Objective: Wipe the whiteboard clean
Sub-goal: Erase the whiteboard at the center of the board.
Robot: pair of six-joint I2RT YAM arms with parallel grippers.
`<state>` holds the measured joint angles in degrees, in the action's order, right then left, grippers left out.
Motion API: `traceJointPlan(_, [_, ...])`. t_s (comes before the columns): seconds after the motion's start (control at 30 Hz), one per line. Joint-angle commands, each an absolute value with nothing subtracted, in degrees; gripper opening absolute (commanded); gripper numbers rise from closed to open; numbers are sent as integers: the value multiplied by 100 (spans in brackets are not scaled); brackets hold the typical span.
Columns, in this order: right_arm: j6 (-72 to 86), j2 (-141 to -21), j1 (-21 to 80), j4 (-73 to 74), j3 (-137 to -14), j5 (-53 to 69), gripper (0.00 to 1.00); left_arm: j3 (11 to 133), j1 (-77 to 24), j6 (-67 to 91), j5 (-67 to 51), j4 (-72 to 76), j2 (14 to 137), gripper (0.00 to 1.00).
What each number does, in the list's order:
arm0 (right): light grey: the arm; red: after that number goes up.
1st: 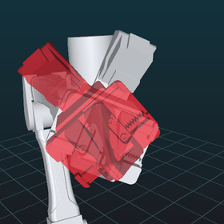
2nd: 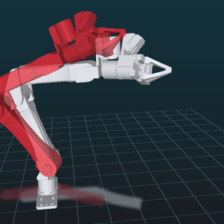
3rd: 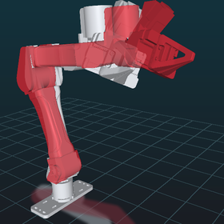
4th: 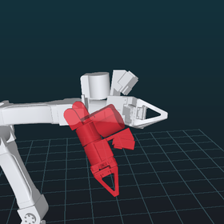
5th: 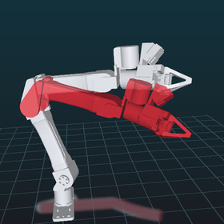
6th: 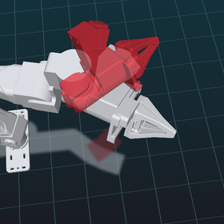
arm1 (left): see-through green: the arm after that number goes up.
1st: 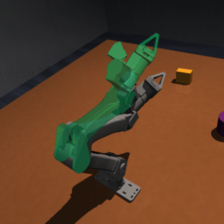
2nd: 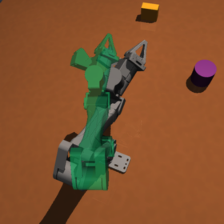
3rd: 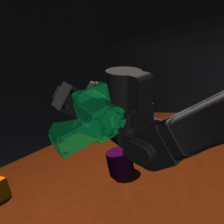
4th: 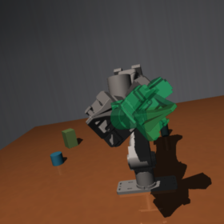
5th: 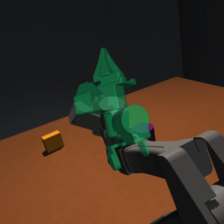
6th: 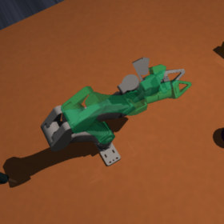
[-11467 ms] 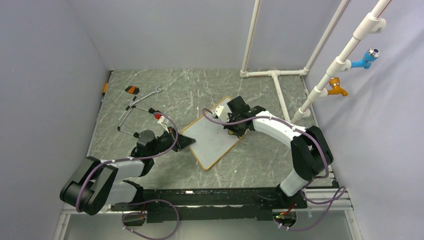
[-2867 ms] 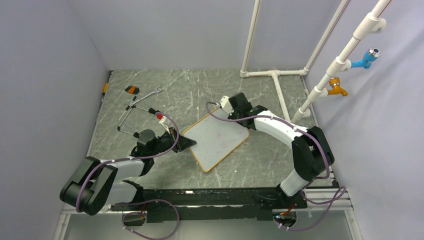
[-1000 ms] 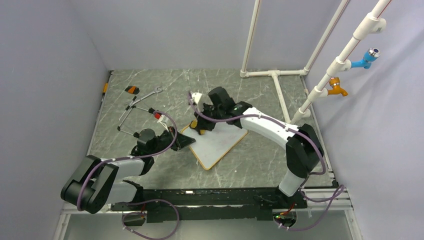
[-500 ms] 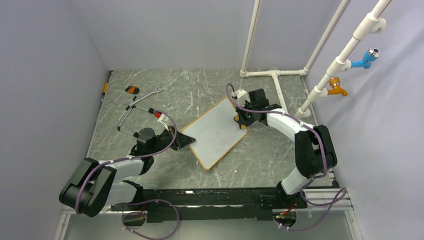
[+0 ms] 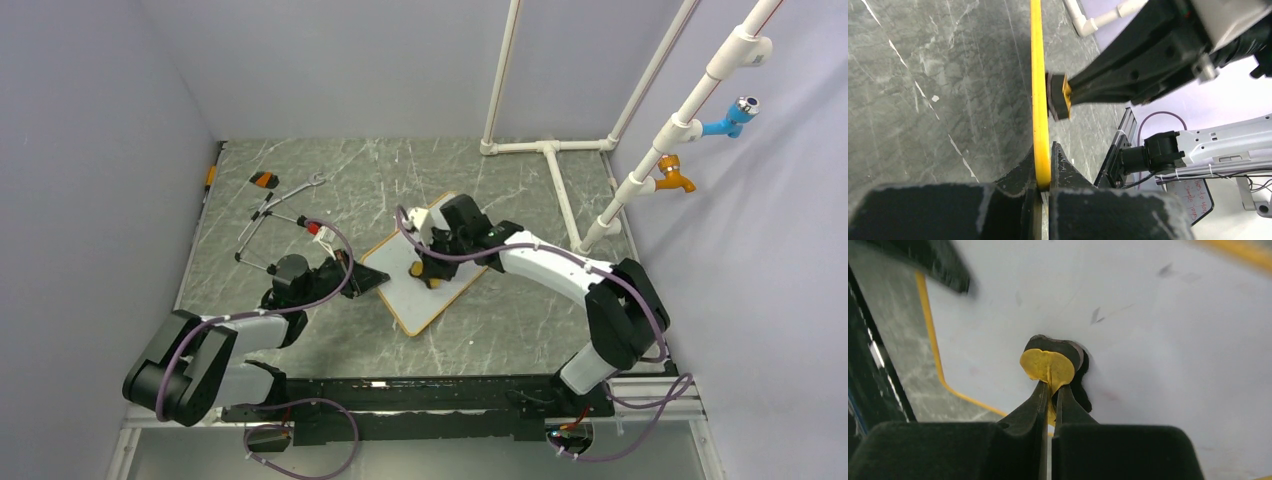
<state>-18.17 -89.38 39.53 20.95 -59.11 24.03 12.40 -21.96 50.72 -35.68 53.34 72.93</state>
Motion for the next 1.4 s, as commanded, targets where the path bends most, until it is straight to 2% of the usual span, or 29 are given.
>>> traceJointPlan(0.0, [-1243, -9142, 3392, 1366, -6484, 2254, 0, 1520, -2295, 5151, -4111, 6246, 6879, 0])
traceJointPlan(0.2, [-1173, -9208, 2090, 1233, -6153, 1277, 0, 1570, -2235, 4771, -4011, 5382, 6278, 0])
traceJointPlan(0.3, [-1241, -9274, 2016, 1446, -6022, 1563, 0, 1651, -2191, 4712, -4025, 5229, 6204, 0])
traceJointPlan(0.47, [-1398, -9005, 2960, 1742, -5927, 3099, 0, 1782, -2149, 4723, -4053, 5227, 6255, 0])
traceJointPlan(0.6, [-1394, -8795, 3828, 1478, -5947, 3639, 0, 1841, -2153, 4785, -4097, 5285, 6267, 0])
traceJointPlan(0.73, [-939, -9066, 3808, 1074, -6207, 2895, 0, 1817, -2148, 4817, -4100, 5266, 6173, 0])
traceJointPlan(0.9, [-558, -9169, 2702, 800, -6136, 1720, 0, 1777, -2145, 4620, -4004, 4806, 5818, 0])
traceJointPlan(1.03, [-788, -9063, 2172, 972, -5836, 1529, 0, 1835, -2091, 4399, -3929, 4407, 5559, 0])
traceJointPlan(1.17, [-998, -9221, 2377, 1558, -5894, 2800, 0, 1954, -1978, 4305, -3924, 4231, 5473, 0])
traceJointPlan(1.27, [-1338, -9215, 3196, 2037, -6146, 3725, 0, 2080, -1922, 4226, -3892, 4076, 5467, 0])
traceJointPlan(1.37, [-1505, -8943, 4048, 2019, -6310, 4133, 0, 2171, -1866, 4189, -3853, 3909, 5415, 0])
